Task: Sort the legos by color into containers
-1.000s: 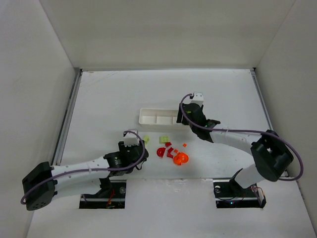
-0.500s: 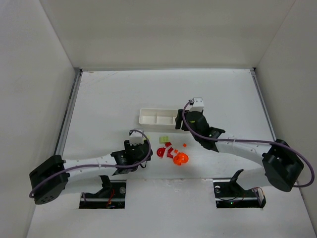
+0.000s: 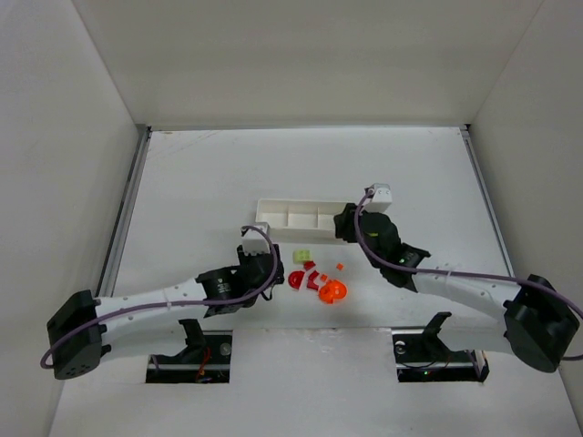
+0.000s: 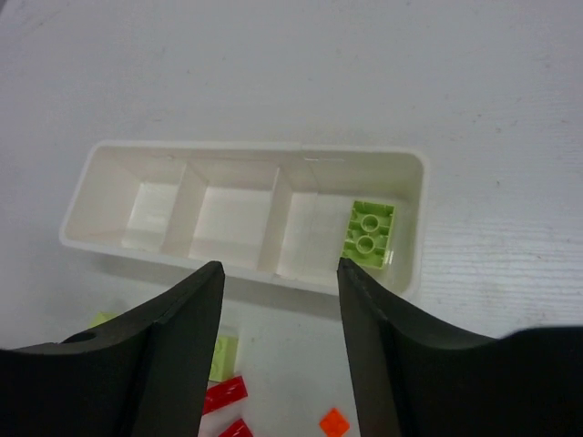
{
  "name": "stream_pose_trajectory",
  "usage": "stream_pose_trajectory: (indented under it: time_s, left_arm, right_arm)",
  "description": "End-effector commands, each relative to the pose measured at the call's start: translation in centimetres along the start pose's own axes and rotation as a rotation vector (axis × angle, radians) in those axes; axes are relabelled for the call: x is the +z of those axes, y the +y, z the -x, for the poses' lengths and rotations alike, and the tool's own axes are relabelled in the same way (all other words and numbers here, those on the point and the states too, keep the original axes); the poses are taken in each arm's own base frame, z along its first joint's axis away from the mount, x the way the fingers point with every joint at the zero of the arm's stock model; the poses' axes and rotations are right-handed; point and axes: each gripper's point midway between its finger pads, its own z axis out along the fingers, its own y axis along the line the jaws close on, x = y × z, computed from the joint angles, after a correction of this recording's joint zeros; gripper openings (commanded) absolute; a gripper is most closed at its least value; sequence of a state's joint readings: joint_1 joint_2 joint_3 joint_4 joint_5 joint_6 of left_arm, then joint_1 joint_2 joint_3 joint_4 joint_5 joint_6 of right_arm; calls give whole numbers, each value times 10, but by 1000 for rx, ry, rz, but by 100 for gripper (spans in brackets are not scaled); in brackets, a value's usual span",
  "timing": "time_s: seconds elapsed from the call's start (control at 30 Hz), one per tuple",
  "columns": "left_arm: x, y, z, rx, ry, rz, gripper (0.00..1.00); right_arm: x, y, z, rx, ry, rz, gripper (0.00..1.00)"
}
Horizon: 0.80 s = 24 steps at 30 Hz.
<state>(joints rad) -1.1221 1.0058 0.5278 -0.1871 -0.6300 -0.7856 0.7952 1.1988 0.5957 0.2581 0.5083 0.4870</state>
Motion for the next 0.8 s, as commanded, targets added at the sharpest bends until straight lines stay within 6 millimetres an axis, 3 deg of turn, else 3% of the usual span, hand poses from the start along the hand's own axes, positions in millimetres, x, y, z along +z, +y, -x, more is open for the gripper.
stream_pose_trajectory:
  time_s: [0.0, 0.07, 0.1, 0.17, 0.23, 0.33, 0.53, 0.63, 0.77]
  left_arm:
    - [-18, -44, 54, -59, -96, -119, 23]
    - [-13, -60, 69, -56, -121, -147, 24]
    - [-4, -78, 81, -53, -138, -172, 24]
    - [9, -104, 94, -33, -156, -213, 25]
    - [18, -113, 100, -27, -169, -220, 25]
    - [65, -162, 112, -6, -145, -279, 26]
    - [113, -188, 124, 22, -137, -263, 27]
    - [131, -191, 117, 31, -114, -250, 28]
    - [144, -188, 104, 32, -89, -228, 42]
  right_arm:
    - [-5, -22, 39, 139, -150, -56, 35]
    - [-9, -37, 43, 180, -174, -86, 27]
    - [-11, -47, 46, 219, -191, -107, 25]
    - [-13, -61, 49, 268, -206, -128, 27]
    - [-17, -72, 52, 299, -228, -143, 32]
    - [-20, -86, 56, 347, -254, -159, 36]
    - [-18, -82, 53, 357, -234, -136, 40]
    - [-18, -82, 52, 360, -234, -136, 43]
    - [-21, -84, 55, 371, -247, -136, 53]
